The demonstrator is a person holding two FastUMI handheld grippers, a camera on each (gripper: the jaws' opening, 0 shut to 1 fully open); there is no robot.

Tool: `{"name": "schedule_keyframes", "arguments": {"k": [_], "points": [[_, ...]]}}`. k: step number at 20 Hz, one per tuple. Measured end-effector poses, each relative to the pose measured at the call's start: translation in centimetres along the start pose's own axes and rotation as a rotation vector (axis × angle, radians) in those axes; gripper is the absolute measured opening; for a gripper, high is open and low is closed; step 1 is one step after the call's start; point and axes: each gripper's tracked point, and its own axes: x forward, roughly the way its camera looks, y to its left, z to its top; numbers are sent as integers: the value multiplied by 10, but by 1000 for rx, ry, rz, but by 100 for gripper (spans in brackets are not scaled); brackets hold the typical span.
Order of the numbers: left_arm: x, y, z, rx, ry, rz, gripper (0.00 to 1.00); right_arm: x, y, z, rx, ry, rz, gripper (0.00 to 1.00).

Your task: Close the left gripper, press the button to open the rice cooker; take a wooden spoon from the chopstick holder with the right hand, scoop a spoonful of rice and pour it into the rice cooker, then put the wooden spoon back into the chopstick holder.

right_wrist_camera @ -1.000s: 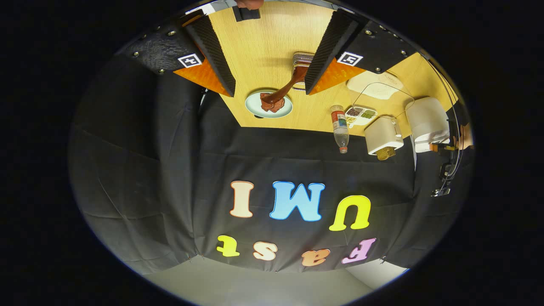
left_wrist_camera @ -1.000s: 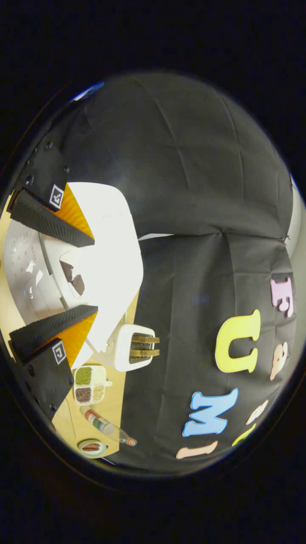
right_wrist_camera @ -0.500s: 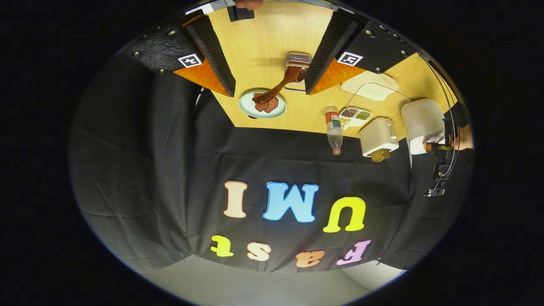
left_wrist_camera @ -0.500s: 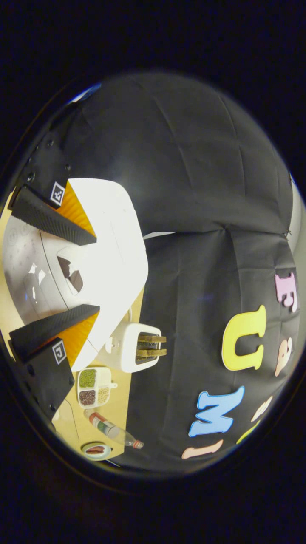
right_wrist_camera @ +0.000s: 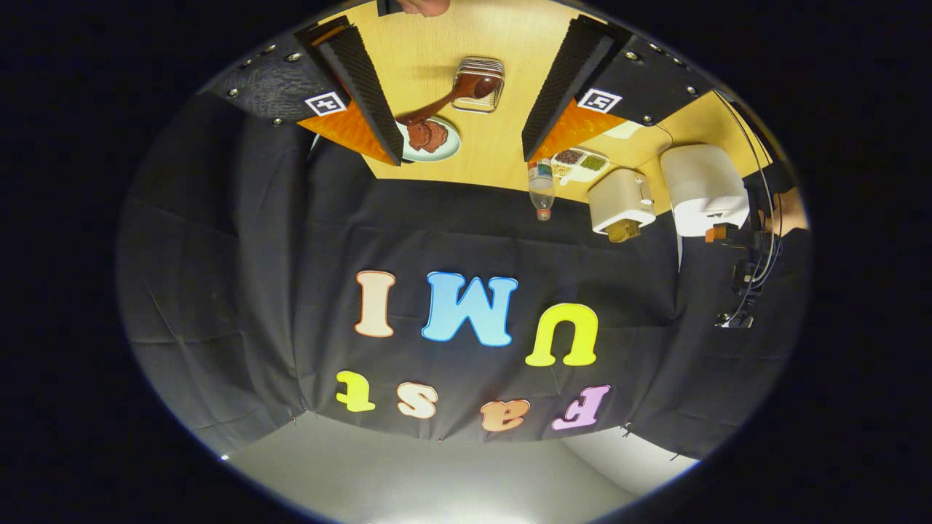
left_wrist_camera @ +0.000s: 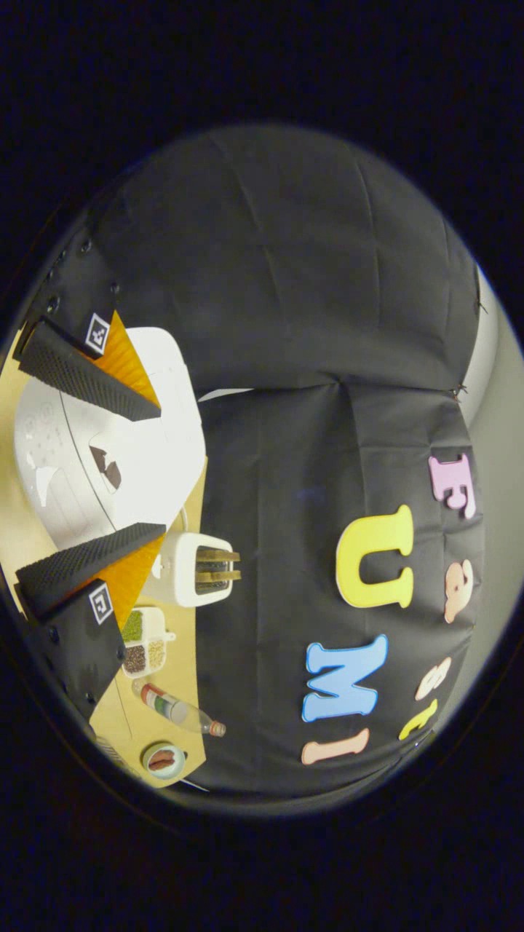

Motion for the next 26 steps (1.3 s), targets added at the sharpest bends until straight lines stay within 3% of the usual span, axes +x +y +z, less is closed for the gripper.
{"name": "schedule_keyframes", "arguments": {"k": [4, 8, 14, 25, 26], "points": [[-75, -16, 41, 27, -151, -78, 98, 0, 18, 31, 29, -63, 29, 99], [-131, -45, 54, -20, -208, -160, 95, -1, 37, 53, 57, -131, 66, 100], [-199, -56, 64, -44, -315, -200, 98, -2, 43, 59, 71, -196, 60, 99], [-222, -32, 49, -30, -283, -187, 95, -2, 63, 71, 54, -233, 89, 99], [-223, -31, 49, -47, -283, -189, 100, -2, 63, 71, 47, -235, 86, 99]]}}
